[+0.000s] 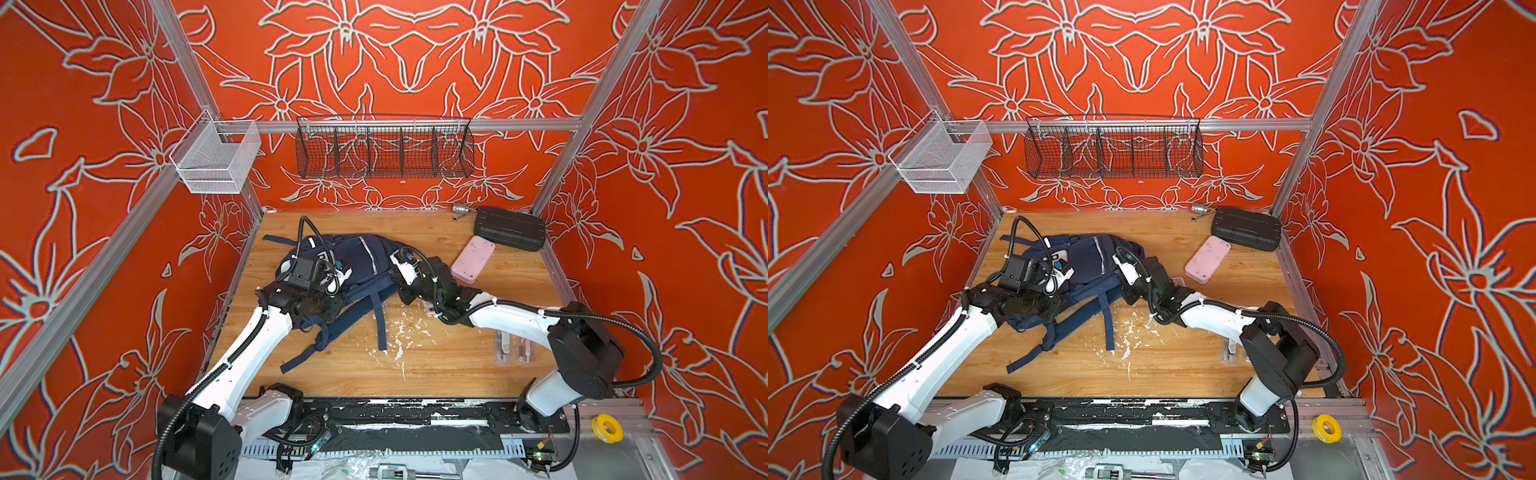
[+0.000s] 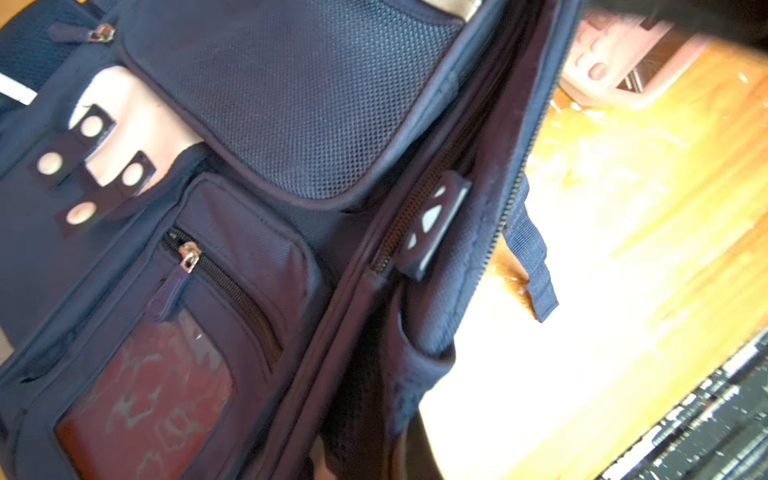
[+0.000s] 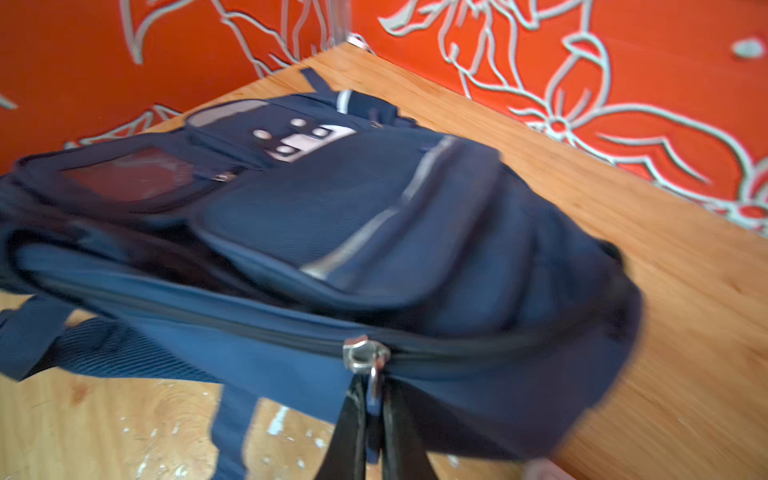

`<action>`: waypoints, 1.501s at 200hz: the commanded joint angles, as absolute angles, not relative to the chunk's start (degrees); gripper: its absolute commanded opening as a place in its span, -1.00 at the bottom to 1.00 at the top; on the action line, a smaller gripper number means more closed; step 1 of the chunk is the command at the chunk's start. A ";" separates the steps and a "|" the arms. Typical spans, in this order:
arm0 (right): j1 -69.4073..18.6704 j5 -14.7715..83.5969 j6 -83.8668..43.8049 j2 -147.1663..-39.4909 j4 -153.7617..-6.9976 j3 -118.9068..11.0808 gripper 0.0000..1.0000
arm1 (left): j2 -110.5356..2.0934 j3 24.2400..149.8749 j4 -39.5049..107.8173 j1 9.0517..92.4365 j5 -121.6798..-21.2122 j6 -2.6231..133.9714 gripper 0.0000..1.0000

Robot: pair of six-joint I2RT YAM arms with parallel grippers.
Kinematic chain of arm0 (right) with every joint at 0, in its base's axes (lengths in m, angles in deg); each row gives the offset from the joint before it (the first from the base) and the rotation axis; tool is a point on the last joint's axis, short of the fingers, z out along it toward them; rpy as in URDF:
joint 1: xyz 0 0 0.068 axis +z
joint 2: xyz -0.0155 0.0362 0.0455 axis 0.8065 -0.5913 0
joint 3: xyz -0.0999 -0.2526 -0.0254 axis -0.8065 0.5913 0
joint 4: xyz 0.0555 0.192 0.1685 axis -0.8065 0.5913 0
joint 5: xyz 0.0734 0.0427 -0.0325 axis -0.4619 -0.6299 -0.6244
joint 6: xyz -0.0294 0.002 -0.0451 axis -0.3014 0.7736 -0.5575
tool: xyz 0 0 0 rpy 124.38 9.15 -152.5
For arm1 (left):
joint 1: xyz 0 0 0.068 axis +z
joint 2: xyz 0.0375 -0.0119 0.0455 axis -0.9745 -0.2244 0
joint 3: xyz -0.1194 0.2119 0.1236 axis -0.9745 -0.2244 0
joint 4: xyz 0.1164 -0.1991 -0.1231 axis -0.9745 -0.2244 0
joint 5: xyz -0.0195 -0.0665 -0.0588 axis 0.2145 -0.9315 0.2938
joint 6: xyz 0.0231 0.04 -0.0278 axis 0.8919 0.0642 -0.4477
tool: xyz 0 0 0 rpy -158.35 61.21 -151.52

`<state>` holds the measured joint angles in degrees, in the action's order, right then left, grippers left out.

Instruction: Pack the student bag

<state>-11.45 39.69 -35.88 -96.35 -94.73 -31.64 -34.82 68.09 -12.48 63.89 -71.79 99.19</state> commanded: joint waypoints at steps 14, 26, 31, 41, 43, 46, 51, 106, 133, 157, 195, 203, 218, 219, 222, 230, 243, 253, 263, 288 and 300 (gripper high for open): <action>-14.33 32.52 -39.10 -95.17 -87.96 -36.71 -1.00 | -32.30 66.28 -11.24 66.46 -67.30 99.84 -1.00; -13.99 29.10 -39.78 -95.18 -88.75 -36.55 -1.00 | -33.01 66.08 -9.66 67.04 -66.77 99.98 -1.00; -13.79 28.27 -39.77 -94.96 -89.58 -36.08 -1.00 | -33.43 66.05 -9.02 67.25 -66.67 100.07 -1.00; -13.07 26.67 -40.45 -94.42 -91.65 -34.90 -1.00 | -34.43 65.93 -7.07 67.64 -66.03 100.34 -1.00; -12.91 26.39 -40.74 -94.22 -92.01 -34.72 -1.00 | -34.64 65.86 -6.65 67.79 -65.79 100.37 -1.00; -12.58 26.16 -41.03 -94.06 -92.61 -34.33 -1.00 | -35.03 65.81 -6.04 67.87 -65.44 100.43 -1.00; -12.04 25.86 -41.82 -93.81 -93.31 -33.79 -1.00 | -35.60 65.84 -5.06 68.12 -65.10 100.52 -1.00; -5.47 26.01 -41.93 -94.68 -95.69 -33.36 -1.00 | -45.60 70.61 2.78 73.29 -67.32 97.55 -1.00; -3.67 26.26 -39.64 -96.56 -98.06 -34.61 -1.00 | -49.64 74.79 0.54 73.78 -68.14 95.14 -0.76; -3.01 28.19 -37.95 -99.28 -96.20 -37.97 -1.00 | -50.22 77.72 -2.36 73.78 -68.17 80.58 -0.26; -2.98 30.07 -36.01 -101.56 -96.36 -39.66 -1.00 | -48.45 81.89 -13.01 73.78 -77.89 56.38 0.19; -2.92 30.22 -35.85 -101.76 -96.15 -39.85 -1.00 | -46.75 80.66 -12.74 73.70 -79.87 50.47 0.19; -2.95 30.28 -35.20 -102.05 -96.70 -39.61 -1.00 | -43.40 76.94 -10.93 73.61 -82.61 37.95 0.19; -2.99 30.21 -35.14 -102.04 -96.73 -39.60 -1.00 | -43.20 76.72 -10.89 73.61 -82.67 37.09 0.19; -2.91 30.19 -34.97 -102.11 -96.88 -39.49 -1.00 | -42.53 75.99 -10.66 73.61 -82.97 34.65 0.19; -2.93 30.31 -34.56 -102.06 -97.23 -39.25 -1.00 | -40.90 73.84 -9.20 73.15 -83.37 28.13 0.19; -2.89 30.41 -34.03 -101.95 -97.71 -38.81 -1.00 | -37.80 69.45 -4.93 71.89 -83.84 17.34 0.18; -2.89 30.57 -33.78 -101.84 -98.05 -38.38 -1.00 | -35.80 66.17 -0.89 70.25 -82.91 9.42 0.18; -2.79 30.74 -33.72 -101.71 -98.16 -38.02 -1.00 | -34.56 63.59 2.38 67.85 -81.10 3.20 0.22; -2.55 30.91 -33.42 -101.52 -98.25 -37.57 -1.00 | -36.08 62.48 5.85 62.52 -76.29 -4.86 0.26; -2.35 31.02 -33.42 -101.48 -98.34 -37.40 -1.00 | -38.19 63.28 6.69 61.17 -74.99 -5.97 0.26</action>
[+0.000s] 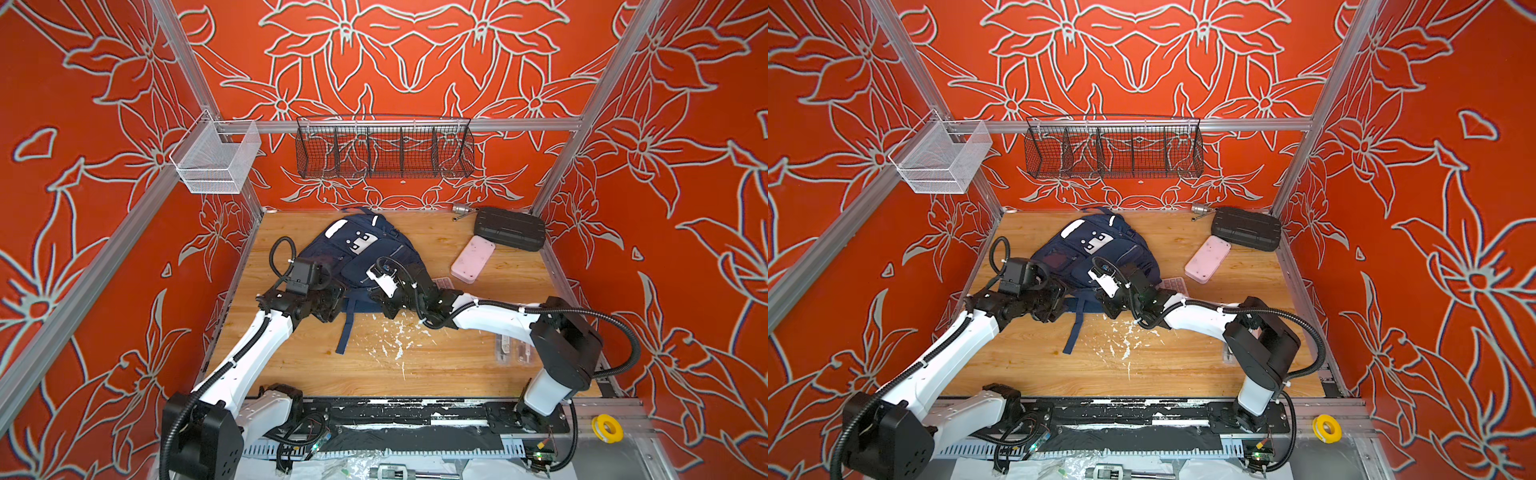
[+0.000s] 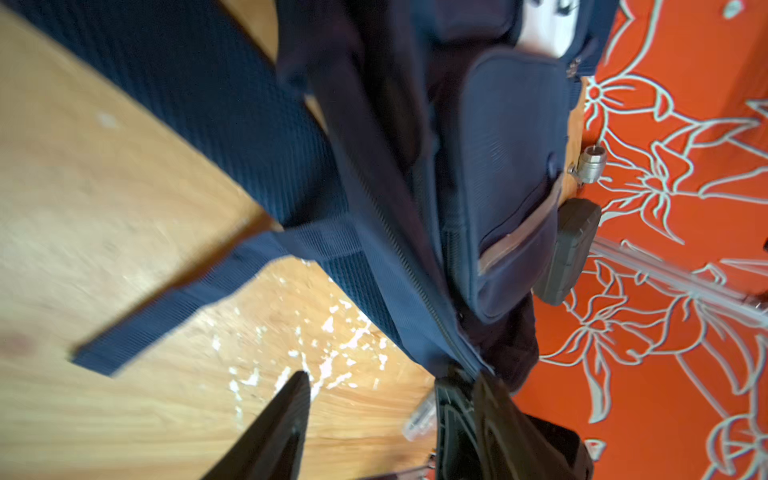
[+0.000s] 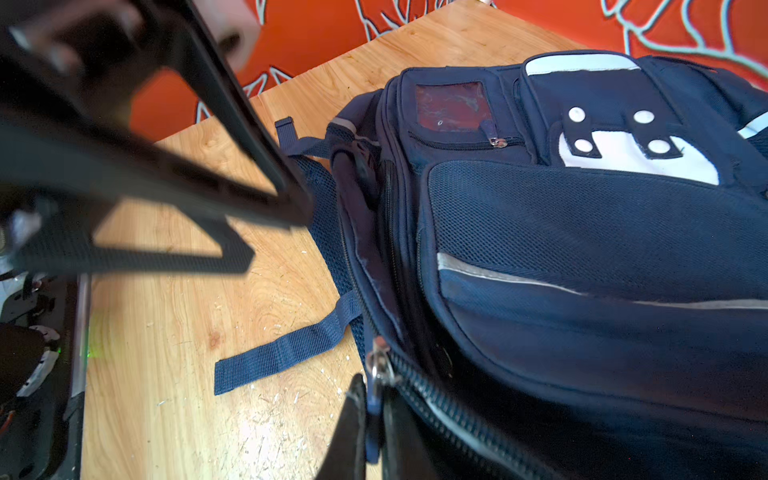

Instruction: Pack the student bag

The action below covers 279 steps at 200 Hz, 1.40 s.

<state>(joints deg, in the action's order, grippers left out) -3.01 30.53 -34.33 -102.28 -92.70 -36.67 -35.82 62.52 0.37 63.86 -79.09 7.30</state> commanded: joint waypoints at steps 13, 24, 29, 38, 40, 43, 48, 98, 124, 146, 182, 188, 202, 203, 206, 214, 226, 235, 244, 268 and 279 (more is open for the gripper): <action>-2.16 31.19 -33.29 -101.42 -98.23 -37.39 -1.00 | -40.25 64.06 7.88 60.15 -73.73 -6.89 0.26; -1.97 31.11 -33.27 -101.33 -98.16 -37.30 -1.00 | -41.52 64.46 8.36 59.58 -72.38 -8.05 0.25; -1.90 31.15 -33.38 -101.27 -98.16 -37.22 -1.00 | -42.06 64.42 9.32 59.35 -72.07 -8.45 0.25; -1.76 31.35 -33.42 -101.24 -98.16 -37.16 -1.00 | -43.28 64.39 10.47 59.15 -71.83 -8.98 0.17; -1.80 31.36 -33.31 -101.26 -98.16 -37.13 -1.00 | -43.51 64.44 10.46 59.12 -71.79 -9.09 0.15; -1.73 31.45 -33.29 -101.24 -98.12 -37.17 -1.00 | -44.01 64.69 10.36 59.02 -71.87 -9.18 0.13; -1.73 31.59 -33.19 -101.20 -98.15 -37.14 -1.00 | -44.79 64.93 10.30 58.96 -72.04 -9.10 0.08; -1.40 32.57 -35.29 -100.29 -95.14 -38.39 -1.00 | -45.14 63.89 9.91 59.77 -70.03 -7.61 -0.62; -1.86 35.27 -34.22 -98.65 -94.30 -37.49 -1.00 | -44.96 67.09 3.12 64.88 -73.41 -0.71 -1.00; -4.52 33.26 -30.27 -95.89 -94.58 -36.37 -1.00 | -45.82 70.47 -2.01 72.67 -81.56 11.65 -1.00; -9.81 31.20 -31.18 -94.79 -86.81 -38.17 -1.00 | -49.67 76.79 -14.05 80.41 -89.72 28.09 -1.00; -10.89 30.67 -31.32 -94.94 -86.00 -38.35 -1.00 | -49.91 77.24 -14.95 81.13 -90.67 29.68 -1.00; -13.26 29.79 -31.82 -95.46 -84.49 -38.79 -1.00 | -50.44 77.88 -15.95 82.67 -92.52 32.46 -1.00; -13.33 29.70 -31.87 -95.54 -84.47 -38.79 -1.00 | -50.46 77.93 -15.99 82.84 -92.63 32.58 -1.00; -13.82 29.56 -32.13 -95.73 -84.45 -38.80 -1.00 | -50.62 78.02 -16.09 83.14 -93.00 33.05 -1.00; -14.72 29.56 -32.80 -96.20 -84.07 -38.92 -1.00 | -51.36 78.67 -16.60 84.24 -93.97 34.36 -1.00; -14.97 29.20 -34.86 -96.63 -82.60 -39.54 -1.00 | -53.02 80.50 -18.64 85.95 -94.33 36.60 -1.00; -14.95 27.23 -36.10 -96.58 -81.91 -39.85 -1.00 | -54.49 82.33 -20.21 87.07 -94.27 38.64 -1.00; -14.67 26.17 -36.22 -95.97 -82.58 -39.19 -1.00 | -56.06 84.34 -21.80 87.93 -93.54 40.46 -1.00; -11.04 24.34 -39.50 -93.45 -85.97 -36.34 -1.00 | -61.93 91.52 -25.76 89.48 -93.26 44.79 -1.00; -8.95 23.25 -40.43 -93.03 -87.08 -35.73 -1.00 | -64.65 95.16 -27.97 89.43 -92.79 46.20 -1.00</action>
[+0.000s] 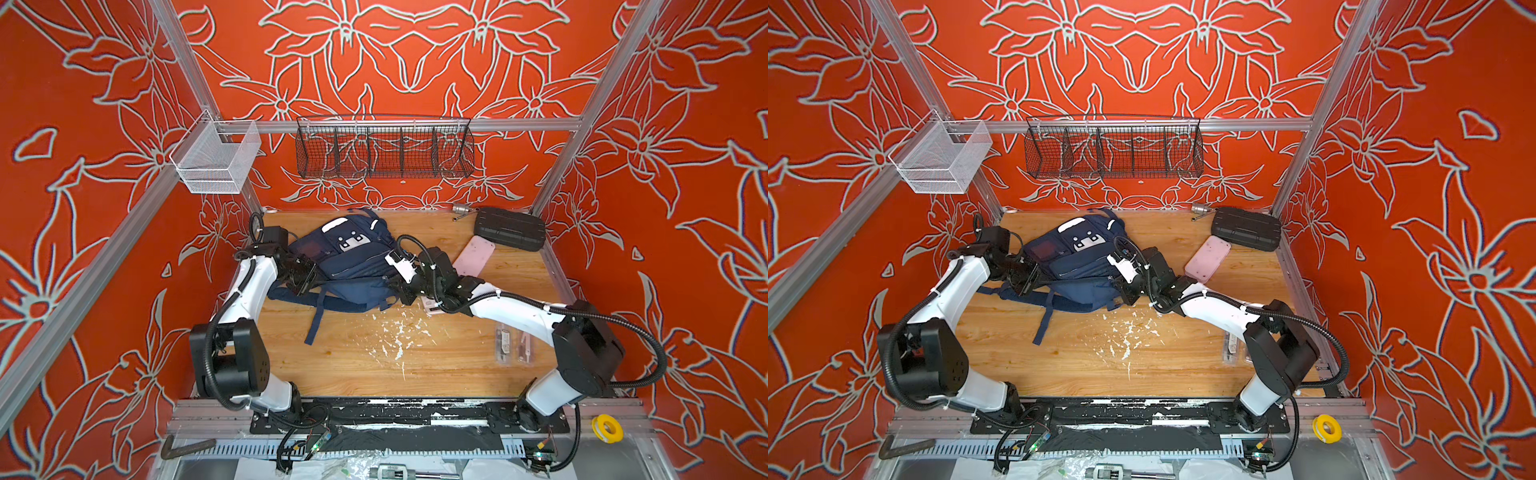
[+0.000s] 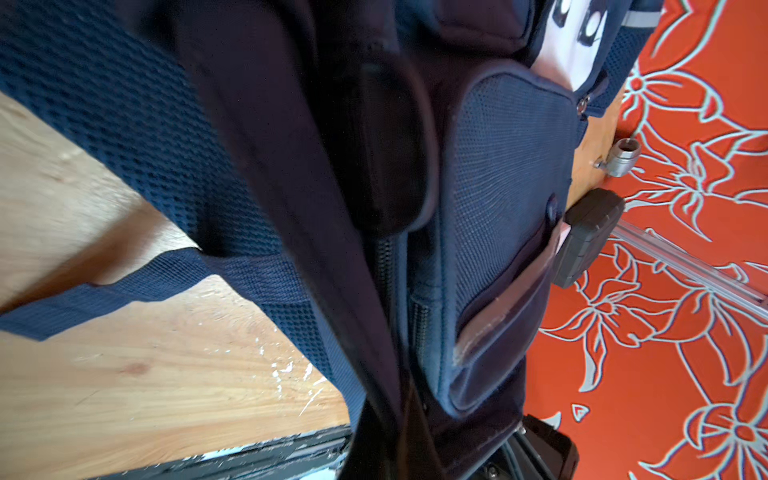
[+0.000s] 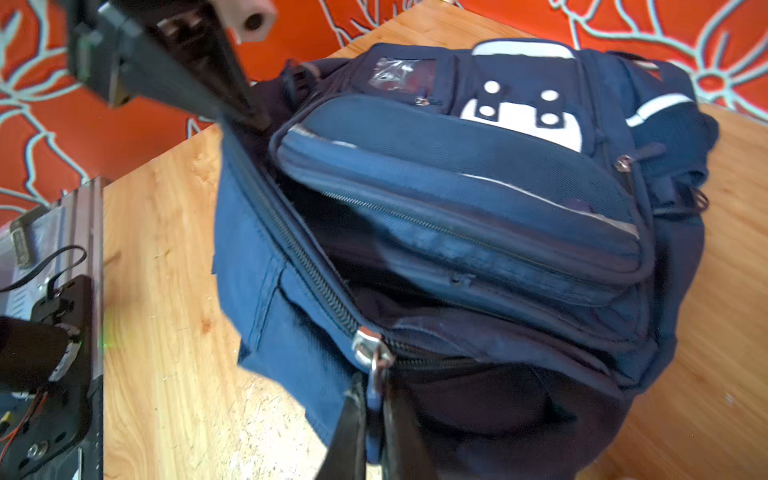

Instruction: Pack the student bag

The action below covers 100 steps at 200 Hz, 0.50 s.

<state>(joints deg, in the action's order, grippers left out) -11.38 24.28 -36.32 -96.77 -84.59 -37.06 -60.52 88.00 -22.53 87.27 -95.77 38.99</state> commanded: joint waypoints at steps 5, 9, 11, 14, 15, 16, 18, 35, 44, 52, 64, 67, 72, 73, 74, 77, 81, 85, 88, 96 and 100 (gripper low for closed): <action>-7.72 22.85 -40.53 -93.17 -87.52 -35.72 -1.00 | -65.49 96.12 -28.09 89.48 -93.08 46.41 -1.00; -6.89 22.64 -40.42 -93.32 -87.77 -35.80 -1.00 | -66.02 96.81 -28.08 89.53 -93.01 46.49 -1.00; -6.37 22.46 -40.40 -93.46 -87.96 -35.80 -1.00 | -66.27 97.06 -28.12 89.56 -92.84 46.55 -1.00; -5.76 22.18 -40.45 -93.71 -88.24 -35.95 -1.00 | -66.51 97.40 -28.02 89.52 -92.57 46.50 -1.00; -5.59 22.12 -40.45 -93.83 -88.32 -36.01 -1.00 | -66.58 97.49 -27.96 89.52 -92.48 46.46 -1.00; -5.59 22.09 -40.45 -94.00 -88.45 -36.04 -1.00 | -66.66 97.58 -27.88 89.52 -92.44 46.44 -1.00; -5.17 22.02 -40.34 -94.22 -88.62 -36.11 -1.00 | -66.81 97.70 -27.69 89.51 -92.28 46.38 -1.00; -2.63 22.40 -37.92 -96.54 -91.22 -37.12 -1.00 | -67.58 98.37 -26.55 89.61 -91.04 45.23 -0.60; -1.71 23.42 -36.33 -97.94 -92.70 -37.81 -1.00 | -67.80 98.40 -26.46 89.69 -91.31 43.84 -0.29; -1.13 23.99 -35.17 -99.29 -93.91 -38.61 -1.00 | -67.26 97.59 -25.97 89.61 -91.75 42.12 -0.12; -0.58 24.99 -33.90 -101.25 -94.55 -40.21 -1.00 | -65.06 95.55 -25.94 89.65 -90.63 38.31 0.02; -0.50 25.08 -33.75 -101.71 -94.54 -40.61 -1.00 | -64.14 94.95 -26.10 89.61 -89.88 37.41 0.07; -0.33 25.11 -33.54 -102.35 -94.49 -41.26 -1.00 | -62.56 93.74 -26.21 89.50 -88.85 36.00 0.14; -0.23 25.07 -33.52 -102.45 -94.53 -41.44 -1.00 | -62.23 93.47 -26.13 89.46 -88.60 35.72 0.15; -0.19 25.06 -33.52 -102.55 -94.54 -41.52 -1.00 | -61.80 93.29 -26.13 89.36 -88.43 35.49 0.16; -0.09 25.03 -33.49 -102.89 -94.60 -41.86 -1.00 | -60.74 92.26 -26.09 89.34 -87.98 34.43 0.20; 0.03 25.08 -33.51 -103.27 -94.69 -42.22 -1.00 | -59.11 90.93 -25.95 89.05 -87.69 33.03 0.24; 0.21 25.11 -33.44 -103.61 -94.81 -42.51 -1.00 | -57.39 89.50 -25.64 88.72 -87.58 31.57 0.27; 0.29 25.02 -33.45 -103.88 -94.90 -42.65 -1.00 | -55.98 88.33 -25.30 88.39 -87.58 30.37 0.30; 0.45 24.79 -33.34 -104.49 -94.95 -43.05 -1.00 | -52.38 85.21 -24.28 87.29 -87.58 26.88 0.35; 0.58 24.69 -33.23 -104.79 -94.87 -43.26 -1.00 | -50.62 83.72 -23.86 86.71 -87.56 24.94 0.38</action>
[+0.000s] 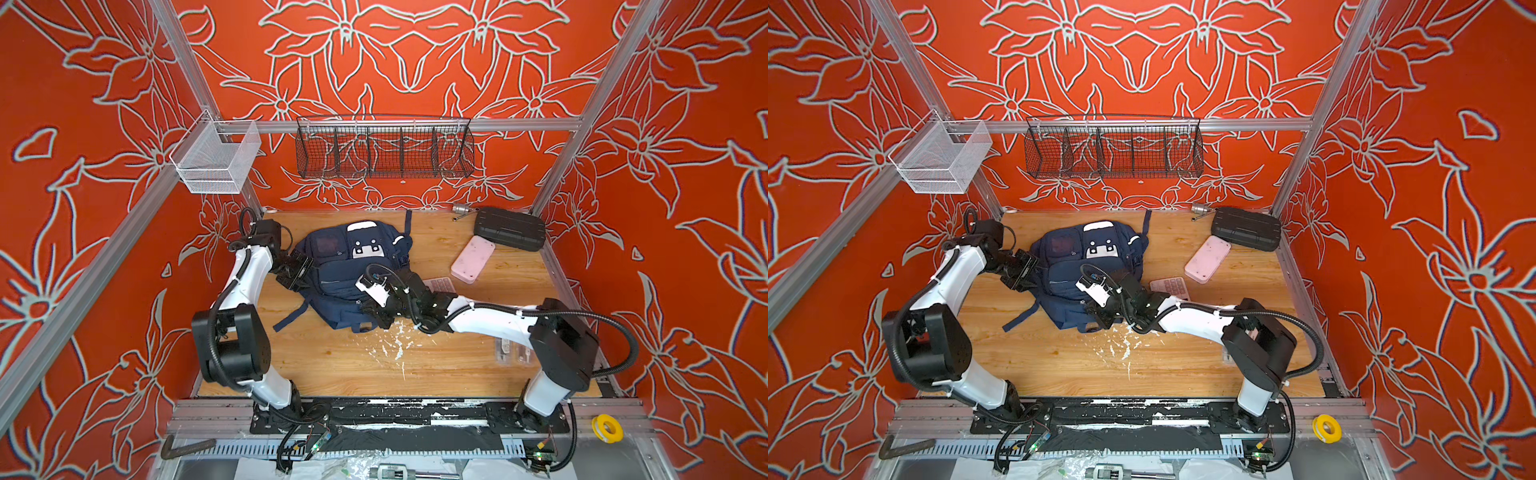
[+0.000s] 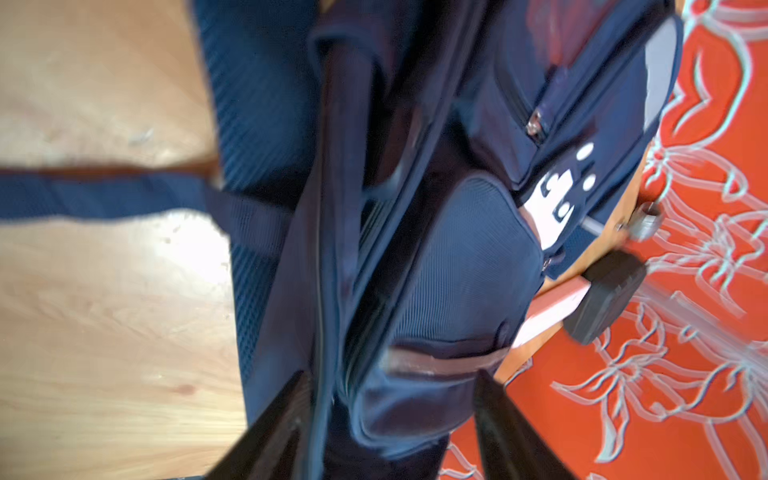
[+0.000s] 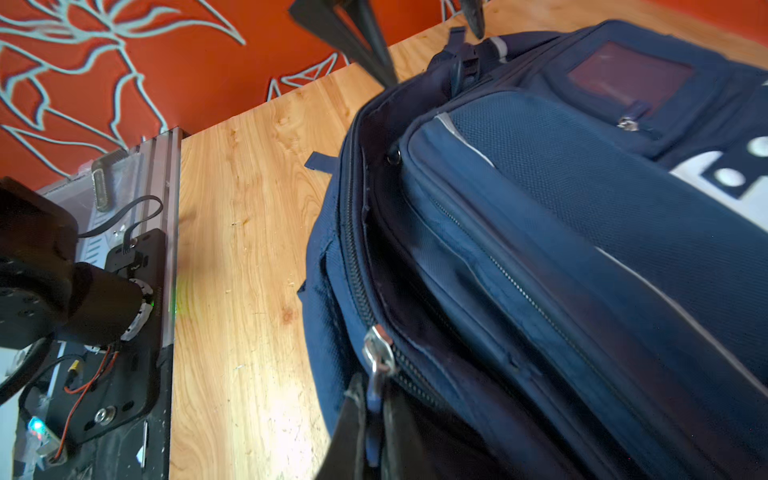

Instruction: Pack the student bag

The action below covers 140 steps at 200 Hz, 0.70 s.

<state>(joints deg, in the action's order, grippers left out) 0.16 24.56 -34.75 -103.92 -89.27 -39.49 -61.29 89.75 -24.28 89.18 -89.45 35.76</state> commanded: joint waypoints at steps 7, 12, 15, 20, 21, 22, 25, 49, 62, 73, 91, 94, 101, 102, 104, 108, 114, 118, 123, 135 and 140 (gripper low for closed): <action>0.74 24.56 -33.14 -105.25 -94.67 -43.52 -1.00 | -47.65 81.38 -23.15 85.50 -87.50 21.46 0.41; 0.82 24.48 -32.98 -105.57 -94.58 -43.54 -1.00 | -45.72 79.93 -22.90 84.42 -87.08 18.70 0.42; 0.87 24.43 -32.92 -105.69 -94.55 -43.52 -1.00 | -44.51 79.11 -22.80 83.59 -86.68 16.93 0.42; 0.97 24.39 -32.85 -105.87 -94.56 -43.50 -1.00 | -42.62 77.75 -22.60 82.23 -85.82 13.99 0.43; 0.99 24.41 -32.83 -105.89 -94.56 -43.48 -1.00 | -42.28 77.52 -22.52 81.96 -85.63 13.46 0.43; 1.00 24.42 -32.86 -105.94 -94.60 -43.46 -1.00 | -41.85 77.27 -22.44 81.70 -85.50 12.98 0.43; 1.05 24.42 -32.80 -105.98 -94.62 -43.38 -1.00 | -40.85 76.40 -22.11 80.68 -85.05 11.30 0.43; 1.35 24.84 -32.63 -105.64 -95.24 -42.12 -1.00 | -33.78 70.23 -19.46 74.69 -82.13 -0.15 0.42; 1.57 25.17 -32.60 -105.33 -95.52 -41.49 -1.00 | -31.62 66.87 -17.28 71.78 -81.44 -5.77 0.39; 1.77 25.34 -32.79 -105.20 -95.51 -41.11 -1.00 | -30.81 64.01 -13.90 69.55 -80.83 -10.04 0.33; 2.34 25.65 -33.17 -104.95 -95.40 -40.73 -1.00 | -31.65 61.70 -9.16 67.11 -79.61 -14.99 0.25; 2.39 25.66 -33.35 -104.89 -95.25 -40.65 -1.00 | -32.04 61.65 -8.41 66.65 -79.32 -15.25 0.25; 2.65 25.83 -33.70 -104.69 -95.12 -40.51 -1.00 | -33.16 62.08 -7.34 66.00 -78.73 -15.70 0.24; 2.71 25.83 -33.74 -104.68 -95.10 -40.44 -1.00 | -33.38 62.21 -7.29 65.94 -78.66 -15.71 0.24; 2.79 25.90 -33.88 -104.61 -95.05 -40.46 -1.00 | -33.72 62.36 -7.19 65.78 -78.48 -15.69 0.24; 2.86 26.01 -34.06 -104.51 -94.94 -40.43 -1.00 | -34.57 62.90 -7.20 65.54 -78.16 -15.50 0.24; 3.17 26.32 -34.30 -104.36 -94.70 -40.25 -1.00 | -35.75 64.12 -7.55 65.38 -77.71 -15.04 0.23; 3.37 26.48 -34.45 -104.28 -94.61 -40.14 -1.00 | -36.48 64.90 -7.88 65.14 -77.47 -14.78 0.23; 3.50 26.62 -34.64 -104.16 -94.56 -39.97 -1.00 | -37.29 65.63 -8.23 64.88 -77.14 -14.46 0.23; 3.85 27.05 -35.07 -103.92 -94.30 -39.72 -1.00 | -38.72 67.49 -9.37 64.16 -75.99 -13.64 0.24; 3.98 27.23 -35.18 -103.93 -94.36 -39.52 -1.00 | -39.03 68.21 -10.32 63.94 -75.53 -13.52 0.24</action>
<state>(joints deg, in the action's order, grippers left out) 2.48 27.17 -33.52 -105.88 -90.53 -40.19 -36.98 64.20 -12.06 65.02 -79.53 -11.28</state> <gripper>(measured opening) 0.087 0.617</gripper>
